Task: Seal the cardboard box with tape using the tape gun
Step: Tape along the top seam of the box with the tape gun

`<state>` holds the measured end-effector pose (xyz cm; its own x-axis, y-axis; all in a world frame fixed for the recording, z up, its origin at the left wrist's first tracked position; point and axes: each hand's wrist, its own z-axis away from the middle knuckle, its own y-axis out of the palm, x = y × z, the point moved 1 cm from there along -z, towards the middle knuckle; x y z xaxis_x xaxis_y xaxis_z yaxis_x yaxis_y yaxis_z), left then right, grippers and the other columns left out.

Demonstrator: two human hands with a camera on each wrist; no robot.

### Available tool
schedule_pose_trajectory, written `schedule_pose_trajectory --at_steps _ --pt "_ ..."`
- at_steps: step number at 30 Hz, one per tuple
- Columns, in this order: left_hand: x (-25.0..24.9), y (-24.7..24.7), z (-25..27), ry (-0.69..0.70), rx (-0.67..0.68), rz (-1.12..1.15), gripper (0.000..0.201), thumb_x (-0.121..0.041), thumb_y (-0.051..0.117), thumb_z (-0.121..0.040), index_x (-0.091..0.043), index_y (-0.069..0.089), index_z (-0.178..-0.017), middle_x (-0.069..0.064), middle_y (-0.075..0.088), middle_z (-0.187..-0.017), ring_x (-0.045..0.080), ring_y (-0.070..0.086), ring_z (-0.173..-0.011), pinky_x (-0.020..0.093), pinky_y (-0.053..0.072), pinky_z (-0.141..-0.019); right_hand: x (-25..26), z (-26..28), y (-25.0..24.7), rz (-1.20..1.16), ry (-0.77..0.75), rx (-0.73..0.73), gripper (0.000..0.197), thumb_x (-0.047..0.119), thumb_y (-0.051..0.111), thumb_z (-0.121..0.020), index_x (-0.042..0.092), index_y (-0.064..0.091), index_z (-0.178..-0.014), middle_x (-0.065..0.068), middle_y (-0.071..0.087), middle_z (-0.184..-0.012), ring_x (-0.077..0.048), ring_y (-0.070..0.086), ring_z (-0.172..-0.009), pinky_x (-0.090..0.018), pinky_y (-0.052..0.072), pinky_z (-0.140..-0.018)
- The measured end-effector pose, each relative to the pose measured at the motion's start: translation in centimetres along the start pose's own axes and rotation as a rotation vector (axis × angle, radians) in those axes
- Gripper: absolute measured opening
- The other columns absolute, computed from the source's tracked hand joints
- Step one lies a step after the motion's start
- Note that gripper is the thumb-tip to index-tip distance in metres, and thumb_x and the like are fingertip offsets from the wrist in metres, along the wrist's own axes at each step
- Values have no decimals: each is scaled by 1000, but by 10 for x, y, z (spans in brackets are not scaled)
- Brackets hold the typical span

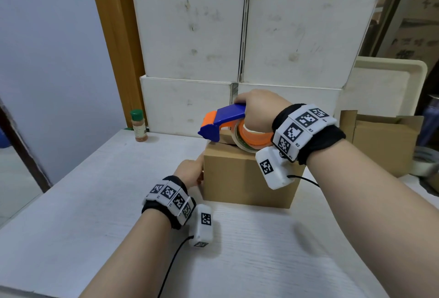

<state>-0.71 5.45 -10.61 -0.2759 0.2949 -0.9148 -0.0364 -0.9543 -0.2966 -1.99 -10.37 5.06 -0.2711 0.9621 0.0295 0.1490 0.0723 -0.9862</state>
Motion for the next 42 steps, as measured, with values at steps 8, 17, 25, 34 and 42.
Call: schedule_pose_trajectory --at_steps 8,17,25,34,42 --pt "-31 1 -4 58 4 501 36 -34 42 -96 -8 57 -116 12 64 -104 24 59 -91 39 47 -90 -1 0 1 -3 -1 -14 39 4 48 -76 21 58 -110 -3 60 -93 -24 55 -84 -34 46 -74" --pt "-28 9 -2 98 212 556 26 -31 44 -96 -15 62 -87 9 64 -82 21 59 -71 32 46 -68 -1 0 0 -20 -17 -14 39 4 49 -78 20 57 -112 -4 60 -97 -22 53 -84 -30 41 -70" --pt "-30 9 2 86 226 529 50 -54 36 -96 -14 60 -114 10 68 -94 22 65 -79 31 52 -68 -1 0 0 -32 -3 -1 40 4 49 -78 20 57 -114 -3 60 -96 -22 53 -82 -29 40 -68" --pt "-28 12 3 91 233 551 34 -41 40 -98 -15 63 -94 9 66 -86 22 62 -75 32 49 -70 -2 2 -1 -36 1 5 41 5 49 -77 21 57 -114 -2 61 -97 -21 54 -84 -29 41 -68" --pt "-36 6 2 85 81 386 20 -20 43 -96 -12 54 -82 13 56 -87 25 49 -80 34 36 -78 1 3 -1 -18 9 9 40 6 50 -77 22 57 -112 -2 60 -96 -22 55 -84 -29 41 -67"
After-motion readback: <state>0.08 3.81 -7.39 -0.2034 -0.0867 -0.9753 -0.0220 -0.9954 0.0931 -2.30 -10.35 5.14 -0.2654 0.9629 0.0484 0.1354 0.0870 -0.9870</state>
